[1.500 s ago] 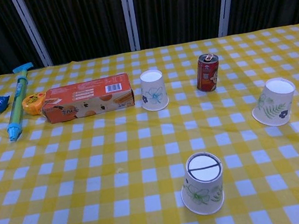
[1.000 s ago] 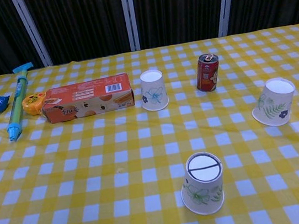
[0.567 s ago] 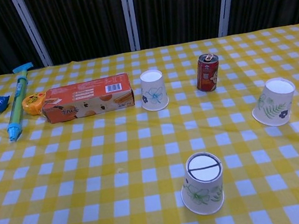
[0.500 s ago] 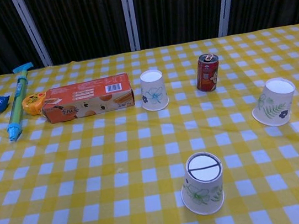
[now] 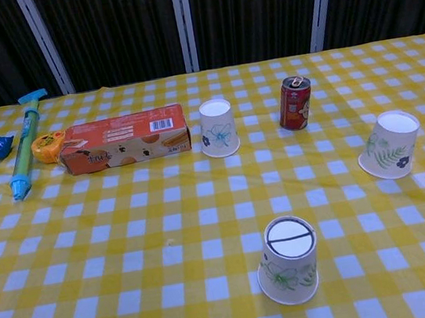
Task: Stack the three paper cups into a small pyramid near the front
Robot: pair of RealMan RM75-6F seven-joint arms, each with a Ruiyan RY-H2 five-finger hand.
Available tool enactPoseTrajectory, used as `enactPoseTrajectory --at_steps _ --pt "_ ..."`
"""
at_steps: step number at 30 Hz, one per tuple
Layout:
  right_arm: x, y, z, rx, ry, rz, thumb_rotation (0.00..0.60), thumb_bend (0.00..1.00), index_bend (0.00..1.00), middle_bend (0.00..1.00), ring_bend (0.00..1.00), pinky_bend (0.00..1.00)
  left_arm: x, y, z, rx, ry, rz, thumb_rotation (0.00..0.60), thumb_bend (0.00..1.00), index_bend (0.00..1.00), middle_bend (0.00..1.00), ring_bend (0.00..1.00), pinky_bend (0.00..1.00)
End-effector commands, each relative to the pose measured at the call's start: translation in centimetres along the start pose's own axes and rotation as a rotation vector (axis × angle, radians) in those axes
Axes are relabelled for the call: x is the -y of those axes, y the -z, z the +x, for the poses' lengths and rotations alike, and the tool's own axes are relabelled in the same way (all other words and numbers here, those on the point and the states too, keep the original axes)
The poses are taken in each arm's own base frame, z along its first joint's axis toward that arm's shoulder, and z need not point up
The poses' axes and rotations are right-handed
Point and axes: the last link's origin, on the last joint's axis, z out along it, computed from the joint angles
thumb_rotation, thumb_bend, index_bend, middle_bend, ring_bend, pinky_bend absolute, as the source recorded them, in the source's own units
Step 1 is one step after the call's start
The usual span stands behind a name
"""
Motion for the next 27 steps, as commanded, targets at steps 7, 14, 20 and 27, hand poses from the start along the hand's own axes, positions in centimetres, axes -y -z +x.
enactPoseTrajectory --at_steps 7,14,20,27 --pt "-0.4 -0.1 0.7 -0.016 -0.031 -0.013 0.600 0.17 0.13 0.00 0.00 0.00 -6.1 -8.1 1.5 0.068 -0.025 -0.139 0.600 0.19 0.21 0.00 0.00 0.00" --pt "-0.9 -0.3 0.8 -0.008 -0.044 -0.028 0.600 0.17 0.13 0.00 0.00 0.00 -9.2 -11.3 1.2 0.116 -0.039 -0.177 0.600 0.19 0.22 0.00 0.00 0.00" --pt "-1.4 -0.6 1.0 -0.011 -0.064 -0.043 0.600 0.17 0.13 0.00 0.00 0.00 -13.0 -13.8 0.3 0.181 -0.043 -0.238 0.600 0.24 0.24 0.00 0.00 0.00" --pt "-2.2 -0.9 1.1 -0.006 -0.086 -0.063 0.600 0.17 0.13 0.00 0.00 0.00 -17.8 -17.0 -1.4 0.251 -0.053 -0.292 0.600 0.33 0.25 0.00 0.00 0.00"
